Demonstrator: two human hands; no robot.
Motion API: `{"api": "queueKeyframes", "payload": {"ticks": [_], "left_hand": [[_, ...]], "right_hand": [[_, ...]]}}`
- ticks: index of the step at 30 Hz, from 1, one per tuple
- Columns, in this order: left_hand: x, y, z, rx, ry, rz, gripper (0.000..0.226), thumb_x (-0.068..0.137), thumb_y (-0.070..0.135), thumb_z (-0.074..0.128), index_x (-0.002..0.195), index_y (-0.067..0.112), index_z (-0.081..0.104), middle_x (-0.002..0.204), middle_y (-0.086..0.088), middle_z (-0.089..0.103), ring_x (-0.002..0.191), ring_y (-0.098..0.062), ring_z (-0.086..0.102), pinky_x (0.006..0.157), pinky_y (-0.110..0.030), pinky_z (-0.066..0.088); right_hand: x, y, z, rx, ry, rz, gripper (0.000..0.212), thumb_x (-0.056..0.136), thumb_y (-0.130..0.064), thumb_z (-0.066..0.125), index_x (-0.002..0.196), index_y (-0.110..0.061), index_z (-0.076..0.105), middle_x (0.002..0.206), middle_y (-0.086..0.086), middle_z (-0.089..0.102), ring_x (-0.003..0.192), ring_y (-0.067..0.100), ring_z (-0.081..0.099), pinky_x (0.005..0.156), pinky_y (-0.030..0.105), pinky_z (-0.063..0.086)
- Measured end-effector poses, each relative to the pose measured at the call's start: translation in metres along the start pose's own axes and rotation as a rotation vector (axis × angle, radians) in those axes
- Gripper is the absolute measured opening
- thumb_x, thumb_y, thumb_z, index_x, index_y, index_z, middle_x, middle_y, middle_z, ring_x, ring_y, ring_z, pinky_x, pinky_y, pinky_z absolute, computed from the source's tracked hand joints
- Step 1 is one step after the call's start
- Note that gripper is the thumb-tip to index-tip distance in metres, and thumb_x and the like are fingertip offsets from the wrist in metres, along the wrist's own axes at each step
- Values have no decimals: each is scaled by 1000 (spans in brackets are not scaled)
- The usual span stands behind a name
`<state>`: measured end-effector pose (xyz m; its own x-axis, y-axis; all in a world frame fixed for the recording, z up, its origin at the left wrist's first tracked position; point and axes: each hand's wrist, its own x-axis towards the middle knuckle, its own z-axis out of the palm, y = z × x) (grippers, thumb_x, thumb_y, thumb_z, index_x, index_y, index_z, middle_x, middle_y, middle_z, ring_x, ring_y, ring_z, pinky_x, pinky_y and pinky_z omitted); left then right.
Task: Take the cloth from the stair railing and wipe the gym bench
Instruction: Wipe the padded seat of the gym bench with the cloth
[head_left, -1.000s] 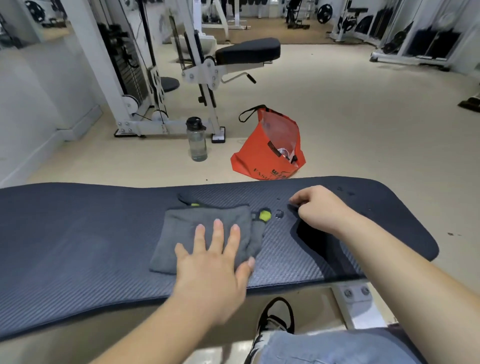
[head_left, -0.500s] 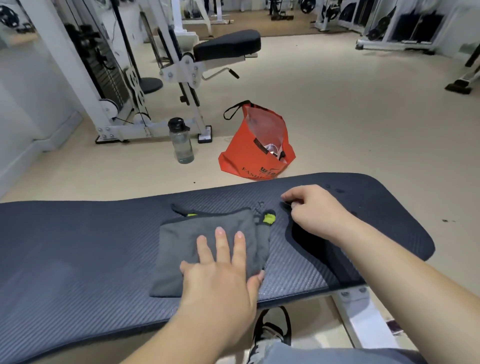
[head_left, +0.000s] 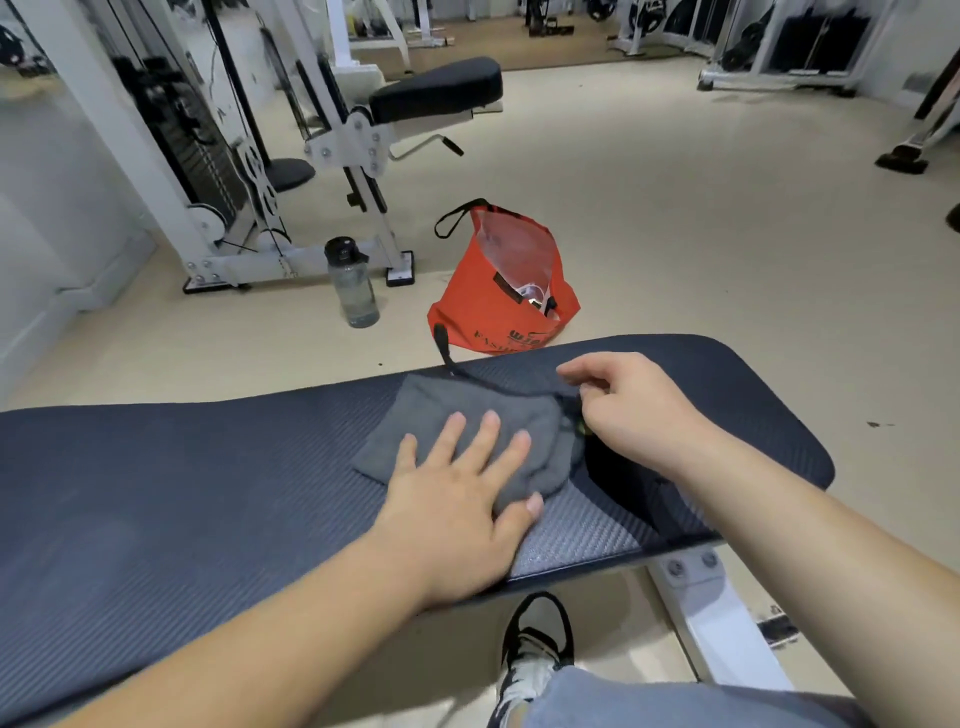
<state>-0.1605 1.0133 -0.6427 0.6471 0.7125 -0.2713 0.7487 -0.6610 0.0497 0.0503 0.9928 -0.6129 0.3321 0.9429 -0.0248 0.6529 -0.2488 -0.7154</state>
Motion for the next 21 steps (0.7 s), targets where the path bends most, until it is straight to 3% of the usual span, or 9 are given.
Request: {"api": "queueKeyframes", "payload": {"ticks": [3, 5, 8, 12, 17, 21], "left_hand": [[-51, -3, 6, 47, -39, 131, 66, 98, 68, 10, 156, 48, -14, 167, 14, -21, 155, -18, -22, 125, -57, -1], [-56, -25, 2, 29, -40, 117, 63, 99, 66, 11, 157, 51, -8, 168, 17, -18, 155, -11, -19, 127, -51, 1], [-37, -65, -9, -48, -22, -79, 62, 100, 65, 13, 158, 49, 1, 170, 15, -6, 157, -10, -7, 127, -49, 8], [-28, -76, -7, -88, -28, -288, 70, 96, 69, 9, 160, 43, -1, 172, 7, -7, 158, -23, -5, 124, -58, 11], [-69, -48, 0, 53, -124, -45, 79, 93, 75, 16, 159, 41, -11, 170, 4, -15, 157, -30, -11, 121, -60, 16], [-68, -81, -23, 49, -136, 72, 87, 85, 83, 36, 158, 49, 3, 171, 12, -1, 158, -19, 4, 120, -51, 28]], "right_hand": [[-5, -8, 2, -35, -42, -17, 42, 97, -4, 47, 128, -19, 72, 132, -2, 71, 125, 15, 61, 103, 23, 42], [-8, -13, 5, -54, -85, -19, 40, 98, -7, 48, 127, -19, 72, 132, -1, 70, 125, 15, 61, 102, 22, 42], [-10, -23, 13, -102, -145, -29, 34, 99, -13, 51, 125, -18, 73, 130, 0, 71, 122, 16, 62, 95, 20, 39], [-9, -43, 32, -184, -196, -83, 32, 98, -18, 54, 124, -20, 73, 126, -1, 72, 118, 18, 64, 95, 23, 43], [-4, -65, 48, -289, -229, -107, 30, 98, -19, 56, 121, -18, 75, 121, 0, 75, 113, 18, 66, 92, 22, 44], [-7, -73, 57, -368, -237, -84, 27, 99, -27, 59, 118, -19, 75, 120, 0, 75, 112, 20, 66, 94, 27, 48]]}}
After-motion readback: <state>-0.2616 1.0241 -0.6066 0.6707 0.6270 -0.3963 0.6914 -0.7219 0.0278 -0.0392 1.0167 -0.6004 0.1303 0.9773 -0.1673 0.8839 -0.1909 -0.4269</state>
